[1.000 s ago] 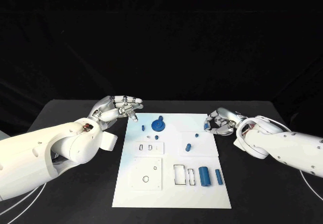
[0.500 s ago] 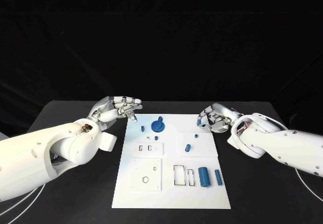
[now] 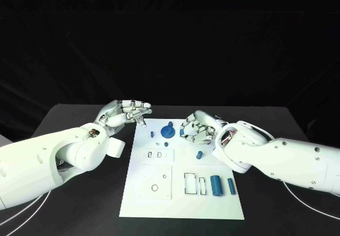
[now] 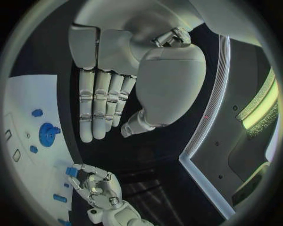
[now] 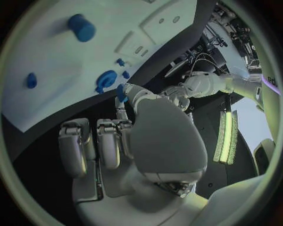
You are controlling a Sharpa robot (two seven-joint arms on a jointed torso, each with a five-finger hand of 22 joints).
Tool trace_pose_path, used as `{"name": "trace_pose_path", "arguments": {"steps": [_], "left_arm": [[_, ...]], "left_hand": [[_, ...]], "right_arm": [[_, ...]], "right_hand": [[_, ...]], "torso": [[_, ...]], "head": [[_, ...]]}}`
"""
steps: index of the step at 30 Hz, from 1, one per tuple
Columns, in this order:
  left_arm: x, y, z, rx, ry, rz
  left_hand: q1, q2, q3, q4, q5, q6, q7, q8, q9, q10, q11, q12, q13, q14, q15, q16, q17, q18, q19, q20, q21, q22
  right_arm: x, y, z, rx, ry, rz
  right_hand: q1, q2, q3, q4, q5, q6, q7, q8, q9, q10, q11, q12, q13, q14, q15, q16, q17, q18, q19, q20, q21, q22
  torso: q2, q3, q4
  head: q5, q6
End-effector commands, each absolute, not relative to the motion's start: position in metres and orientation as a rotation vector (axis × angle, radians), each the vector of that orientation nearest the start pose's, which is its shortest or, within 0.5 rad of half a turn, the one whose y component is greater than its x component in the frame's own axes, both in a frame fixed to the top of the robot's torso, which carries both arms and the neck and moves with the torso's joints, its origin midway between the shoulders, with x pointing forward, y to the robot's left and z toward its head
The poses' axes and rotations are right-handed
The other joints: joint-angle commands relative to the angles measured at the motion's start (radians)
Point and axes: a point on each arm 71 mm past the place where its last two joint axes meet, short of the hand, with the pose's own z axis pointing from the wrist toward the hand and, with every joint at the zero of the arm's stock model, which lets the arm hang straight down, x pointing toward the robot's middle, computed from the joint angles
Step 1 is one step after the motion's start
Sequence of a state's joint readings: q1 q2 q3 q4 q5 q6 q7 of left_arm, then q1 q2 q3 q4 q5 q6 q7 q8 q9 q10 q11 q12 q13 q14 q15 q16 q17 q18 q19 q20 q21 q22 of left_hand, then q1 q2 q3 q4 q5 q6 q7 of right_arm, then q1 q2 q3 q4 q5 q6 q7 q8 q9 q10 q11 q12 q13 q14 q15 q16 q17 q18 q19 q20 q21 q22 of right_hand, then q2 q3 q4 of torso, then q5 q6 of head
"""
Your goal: Assemble the parts on the task board
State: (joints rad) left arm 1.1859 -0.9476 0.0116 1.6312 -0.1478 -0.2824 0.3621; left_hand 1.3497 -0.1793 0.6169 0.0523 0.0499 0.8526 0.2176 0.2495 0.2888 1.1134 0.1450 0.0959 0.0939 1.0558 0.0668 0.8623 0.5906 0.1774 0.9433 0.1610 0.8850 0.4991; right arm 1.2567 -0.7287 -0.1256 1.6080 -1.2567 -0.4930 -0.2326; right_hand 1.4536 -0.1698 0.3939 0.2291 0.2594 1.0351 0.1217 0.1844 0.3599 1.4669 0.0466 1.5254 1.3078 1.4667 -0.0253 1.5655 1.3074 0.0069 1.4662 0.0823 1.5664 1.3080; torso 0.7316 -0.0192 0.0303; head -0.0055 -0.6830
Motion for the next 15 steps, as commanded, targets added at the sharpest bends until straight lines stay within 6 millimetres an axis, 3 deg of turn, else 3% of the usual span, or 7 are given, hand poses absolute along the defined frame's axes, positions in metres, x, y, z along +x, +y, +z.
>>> {"name": "trace_pose_path", "arguments": {"steps": [1, 7, 15], "left_arm": [[0.471, 0.222, -0.155, -0.953, 1.453, -1.581], [0.471, 0.220, -0.155, -0.951, 1.457, -1.586], [0.471, 0.218, -0.155, -0.950, 1.460, -1.590]], "left_hand": [[-0.012, 0.002, 0.002, -0.001, 0.000, -0.007, 0.007, 0.001, 0.002, -0.001, 0.003, -0.007, 0.001, -0.006, 0.001, -0.001, -0.001, 0.006, -0.009, -0.002, 0.003, 0.001], [-0.012, 0.002, 0.002, -0.001, 0.000, -0.007, 0.007, 0.001, 0.002, -0.001, 0.003, -0.007, 0.001, -0.006, 0.001, -0.001, -0.001, 0.006, -0.009, -0.002, 0.003, 0.001], [-0.012, 0.002, 0.002, -0.001, 0.000, -0.007, 0.007, 0.001, 0.002, -0.001, 0.003, -0.007, 0.001, -0.006, 0.001, -0.001, -0.001, 0.006, -0.009, -0.002, 0.003, 0.001]], "right_arm": [[0.462, -0.120, -0.177, 0.066, 1.644, 0.714], [0.447, -0.088, -0.188, 0.016, 1.687, 0.718], [0.440, -0.073, -0.206, 0.006, 1.741, 0.692]], "right_hand": [[0.001, 0.007, 0.005, 0.001, 0.006, 0.006, -0.002, 0.003, 0.003, 0.068, -0.007, -0.003, 0.224, 0.104, -0.005, 0.005, 0.262, -0.007, 0.105, -0.005, 0.004, 0.263], [-0.001, 0.005, 0.007, -0.002, 0.007, 0.004, 0.000, 0.004, 0.003, 0.067, -0.006, -0.004, 0.224, 0.104, -0.004, 0.004, 0.261, -0.007, 0.105, -0.005, 0.004, 0.263], [-0.003, 0.000, 0.007, -0.005, 0.007, 0.003, 0.000, 0.005, 0.003, 0.067, -0.006, -0.004, 0.223, 0.103, -0.003, 0.004, 0.259, -0.007, 0.105, -0.004, 0.004, 0.263]], "torso": [[0.002, 0.0008, 0.0016], [0.002, -0.0001, 0.0017], [0.002, 0.0003, 0.0022]], "head": [[0.003, -0.003], [0.002, -0.007], [0.004, -0.015]]}}
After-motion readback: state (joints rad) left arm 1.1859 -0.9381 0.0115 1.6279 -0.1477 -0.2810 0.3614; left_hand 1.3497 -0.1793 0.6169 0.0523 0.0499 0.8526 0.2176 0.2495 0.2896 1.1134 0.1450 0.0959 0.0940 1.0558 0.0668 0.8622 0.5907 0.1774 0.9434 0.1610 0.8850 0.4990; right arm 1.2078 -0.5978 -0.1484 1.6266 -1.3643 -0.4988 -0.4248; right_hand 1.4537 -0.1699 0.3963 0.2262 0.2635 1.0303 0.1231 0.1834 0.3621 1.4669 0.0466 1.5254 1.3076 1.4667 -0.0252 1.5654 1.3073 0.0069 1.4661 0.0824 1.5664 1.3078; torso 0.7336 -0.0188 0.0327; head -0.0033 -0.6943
